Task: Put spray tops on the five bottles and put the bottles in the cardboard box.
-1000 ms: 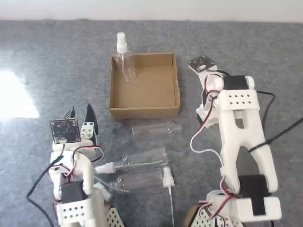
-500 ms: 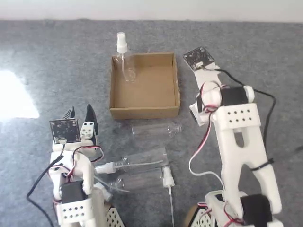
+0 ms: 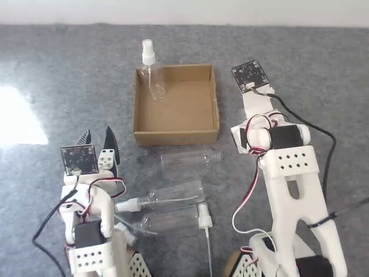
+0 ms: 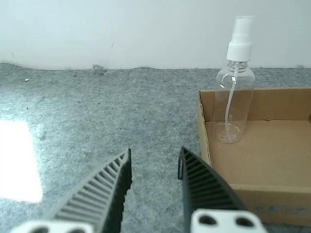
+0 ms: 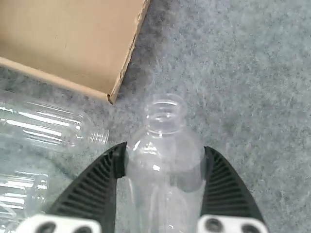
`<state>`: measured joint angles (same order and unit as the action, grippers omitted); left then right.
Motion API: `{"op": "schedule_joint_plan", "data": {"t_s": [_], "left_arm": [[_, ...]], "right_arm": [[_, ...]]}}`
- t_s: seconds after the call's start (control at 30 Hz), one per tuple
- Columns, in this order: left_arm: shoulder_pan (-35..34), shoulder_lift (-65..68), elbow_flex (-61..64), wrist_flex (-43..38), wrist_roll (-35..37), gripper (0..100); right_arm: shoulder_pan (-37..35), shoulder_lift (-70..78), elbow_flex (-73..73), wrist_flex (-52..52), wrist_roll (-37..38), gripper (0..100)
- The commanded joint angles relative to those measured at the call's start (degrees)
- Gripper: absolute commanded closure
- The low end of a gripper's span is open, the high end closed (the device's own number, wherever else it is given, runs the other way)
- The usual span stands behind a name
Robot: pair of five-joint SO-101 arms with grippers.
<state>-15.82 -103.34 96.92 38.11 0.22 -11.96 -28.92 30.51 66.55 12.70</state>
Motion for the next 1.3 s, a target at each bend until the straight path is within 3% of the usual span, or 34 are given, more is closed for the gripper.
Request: {"op": "schedule_joint_plan", "data": {"t_s": [0.0, 0.33, 0.67, 1.27], "left_arm": [[-0.09, -0.62, -0.40, 0.09, -0.44, 85], [0.09, -0.62, -0.40, 0.09, -0.44, 85], [0.09, -0.62, -0.40, 0.09, -0.44, 85], [-0.18, -0.62, -0.40, 0.18, -0.44, 85]], "right_arm": [[0.13, -3.12, -0.09, -1.45, -1.14, 88.7], [2.86, -8.40, 2.81, -1.54, -3.08, 88.5], [3.03, -19.74, 16.35, -12.79, -3.34, 88.7], [5.76, -37.67, 29.10, -17.36, -3.43, 88.7]]}}
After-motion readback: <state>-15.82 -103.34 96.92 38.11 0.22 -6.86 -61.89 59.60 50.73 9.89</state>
